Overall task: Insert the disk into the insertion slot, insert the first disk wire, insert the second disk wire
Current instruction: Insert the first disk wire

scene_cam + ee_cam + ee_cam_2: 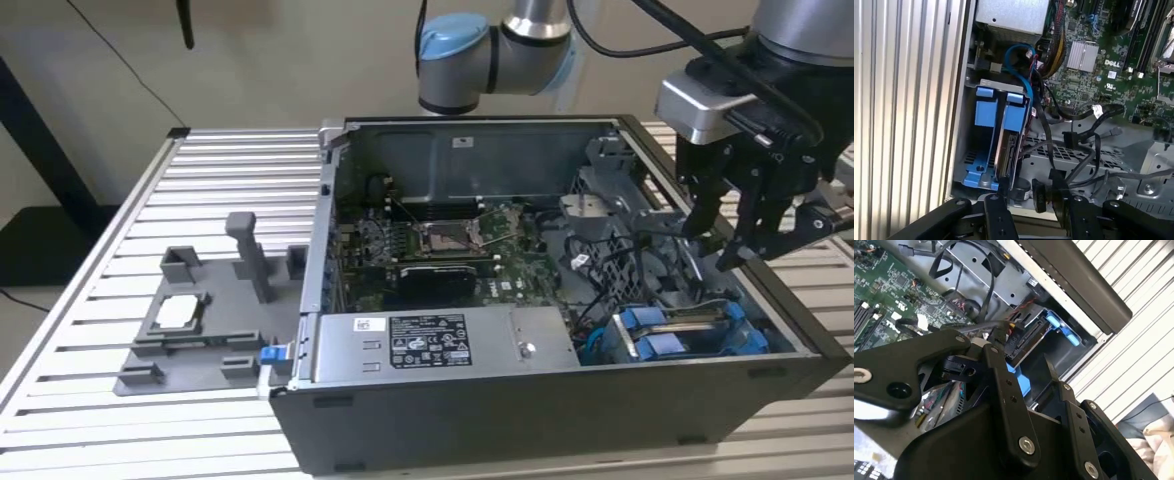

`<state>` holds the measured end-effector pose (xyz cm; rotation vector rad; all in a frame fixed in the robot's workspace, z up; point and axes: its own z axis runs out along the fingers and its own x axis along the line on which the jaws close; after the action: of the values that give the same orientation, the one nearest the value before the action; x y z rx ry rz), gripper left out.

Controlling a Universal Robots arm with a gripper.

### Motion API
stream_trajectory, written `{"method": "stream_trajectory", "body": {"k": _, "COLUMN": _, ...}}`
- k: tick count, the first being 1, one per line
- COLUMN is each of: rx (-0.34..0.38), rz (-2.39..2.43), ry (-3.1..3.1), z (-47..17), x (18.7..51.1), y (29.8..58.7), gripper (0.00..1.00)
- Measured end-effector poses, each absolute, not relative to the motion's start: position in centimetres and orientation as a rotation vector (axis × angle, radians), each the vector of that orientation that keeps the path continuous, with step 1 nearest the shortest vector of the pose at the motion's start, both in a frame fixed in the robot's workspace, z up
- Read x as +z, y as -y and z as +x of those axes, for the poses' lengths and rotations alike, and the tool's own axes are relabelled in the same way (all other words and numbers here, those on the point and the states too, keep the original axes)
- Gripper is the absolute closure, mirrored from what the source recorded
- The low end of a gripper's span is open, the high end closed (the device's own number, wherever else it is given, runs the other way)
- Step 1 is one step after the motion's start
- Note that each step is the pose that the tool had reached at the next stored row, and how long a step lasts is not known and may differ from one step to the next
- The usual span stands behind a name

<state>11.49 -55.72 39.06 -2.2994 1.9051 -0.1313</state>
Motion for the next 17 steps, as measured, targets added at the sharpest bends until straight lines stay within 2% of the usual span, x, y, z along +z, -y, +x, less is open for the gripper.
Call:
{"method": "stream_trajectory", "body": {"k": 14, "rx": -0.128, "rz": -2.328, "ry": -1.867, "z": 11.82, "x": 38.99, "y": 55.61, "gripper": 0.53}}
{"method": "stream_trajectory", "body": {"k": 15, "rx": -0.128, "rz": -2.328, "ry": -1.867, "z": 11.82, "x": 38.99, "y": 55.59, "gripper": 0.55}}
{"method": "stream_trajectory", "body": {"k": 17, "rx": -0.129, "rz": -2.328, "ry": -1.867, "z": 11.81, "x": 38.98, "y": 55.58, "gripper": 0.68}}
